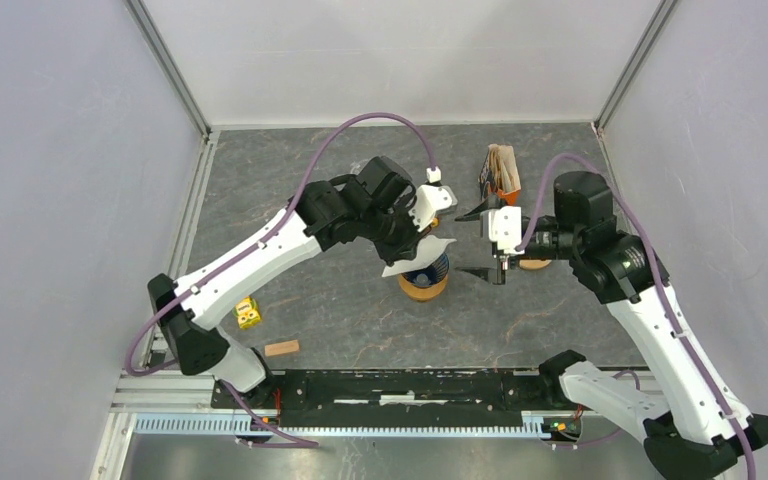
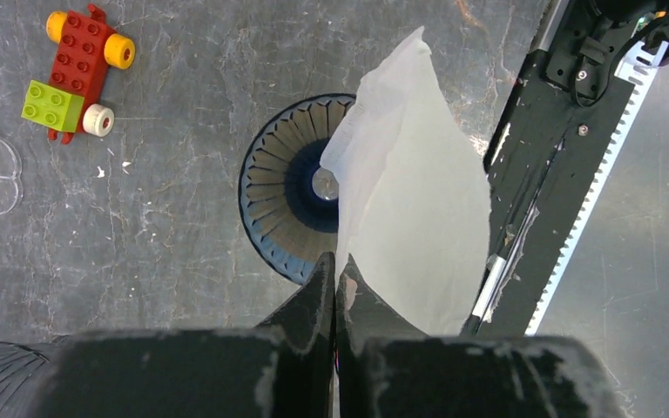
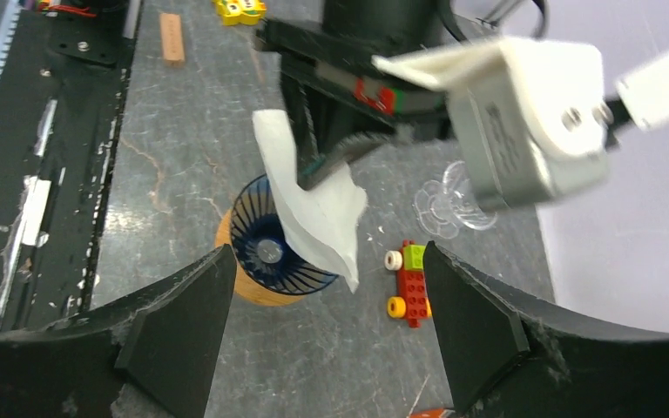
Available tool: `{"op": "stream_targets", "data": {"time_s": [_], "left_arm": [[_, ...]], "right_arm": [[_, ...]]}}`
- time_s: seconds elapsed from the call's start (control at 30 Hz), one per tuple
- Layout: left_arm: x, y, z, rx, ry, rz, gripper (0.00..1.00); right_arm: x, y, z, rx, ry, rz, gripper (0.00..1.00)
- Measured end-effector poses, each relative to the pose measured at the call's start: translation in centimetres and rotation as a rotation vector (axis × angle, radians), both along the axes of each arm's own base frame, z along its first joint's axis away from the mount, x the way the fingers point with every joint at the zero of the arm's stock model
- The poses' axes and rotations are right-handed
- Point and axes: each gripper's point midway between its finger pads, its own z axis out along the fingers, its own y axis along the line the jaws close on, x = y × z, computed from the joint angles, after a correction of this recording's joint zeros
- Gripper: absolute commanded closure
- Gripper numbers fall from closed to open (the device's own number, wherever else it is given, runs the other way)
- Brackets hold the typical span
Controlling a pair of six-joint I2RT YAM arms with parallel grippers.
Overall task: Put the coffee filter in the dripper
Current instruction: Place the coffee filter in the coffee dripper.
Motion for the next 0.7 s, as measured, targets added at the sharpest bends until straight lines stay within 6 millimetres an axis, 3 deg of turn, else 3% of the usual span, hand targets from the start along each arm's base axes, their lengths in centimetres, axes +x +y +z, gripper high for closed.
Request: {"op": "stream_targets", "data": {"time_s": [0.33,0.7], "left_arm": [[0.7,-1.0,-1.3,0.041,0.033,0.003,0.98],[0.8,-1.2,-2.2,0.064,0.067,0.017,0.98]], "right_arm": [[-2.1,1.8,-1.3,-0.063,-0.043,0.096,0.18],[-1.1,2.8,-5.7,-0.224,-0.057,0.069,0.20]]}}
